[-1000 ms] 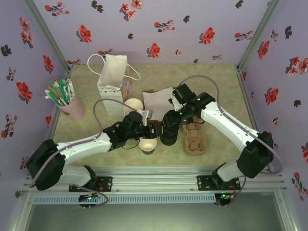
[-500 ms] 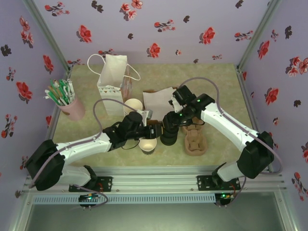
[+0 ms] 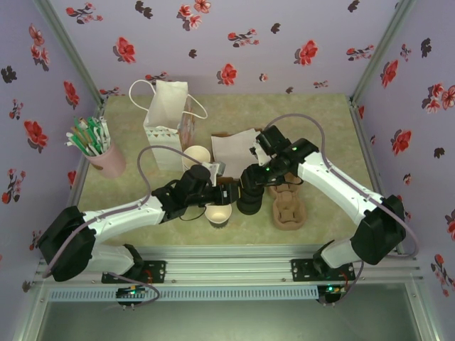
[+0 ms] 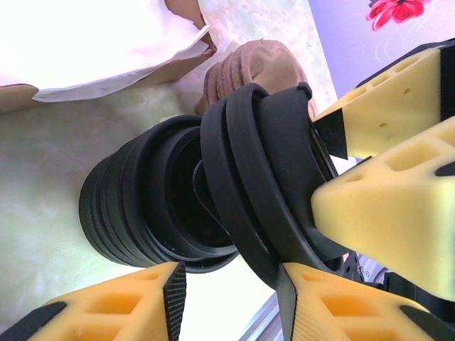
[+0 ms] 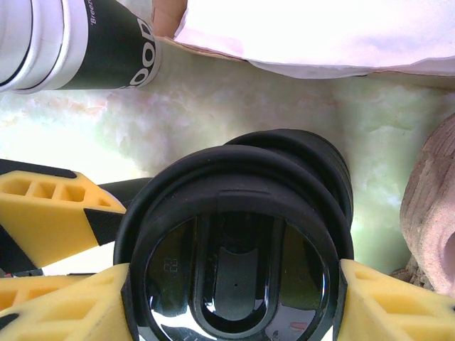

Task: Pack the takeout coffee

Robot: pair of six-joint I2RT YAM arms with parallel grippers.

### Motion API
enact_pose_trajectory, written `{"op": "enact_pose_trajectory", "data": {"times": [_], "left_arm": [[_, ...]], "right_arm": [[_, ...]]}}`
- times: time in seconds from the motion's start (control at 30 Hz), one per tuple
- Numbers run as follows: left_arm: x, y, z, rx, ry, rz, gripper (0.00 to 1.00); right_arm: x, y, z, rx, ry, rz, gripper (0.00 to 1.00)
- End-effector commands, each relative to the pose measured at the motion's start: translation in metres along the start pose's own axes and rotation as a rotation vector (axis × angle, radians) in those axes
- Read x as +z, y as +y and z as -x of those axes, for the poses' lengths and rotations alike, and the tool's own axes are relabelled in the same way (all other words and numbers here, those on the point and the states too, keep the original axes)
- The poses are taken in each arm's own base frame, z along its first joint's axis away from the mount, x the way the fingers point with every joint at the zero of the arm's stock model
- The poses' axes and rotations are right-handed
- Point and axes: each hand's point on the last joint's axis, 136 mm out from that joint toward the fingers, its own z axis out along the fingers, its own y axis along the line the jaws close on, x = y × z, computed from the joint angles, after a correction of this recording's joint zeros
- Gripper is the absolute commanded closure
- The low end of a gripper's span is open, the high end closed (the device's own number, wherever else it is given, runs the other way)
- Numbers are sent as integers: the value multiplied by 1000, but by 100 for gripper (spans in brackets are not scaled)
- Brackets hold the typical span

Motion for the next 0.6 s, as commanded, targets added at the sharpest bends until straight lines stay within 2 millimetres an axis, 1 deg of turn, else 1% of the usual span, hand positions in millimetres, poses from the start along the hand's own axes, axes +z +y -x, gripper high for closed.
{"op": "enact_pose_trajectory", "data": {"times": [0.0,0.23,0.43,0.57], "left_arm": [[1,37,-20,-51,63,133,59],[0,39,-21,-54,66,141,59],[-5,32,-16,-51,52,124,59],[-11,26,-12,-44,39,112,57]], "right_arm": [[-12,8,1,15,-26,41,40],[-16,9,2,15,-36,46,40],[-11,3,0,18,-25,19,40],[-2,-4,-2,22,-5,-11,40]]}}
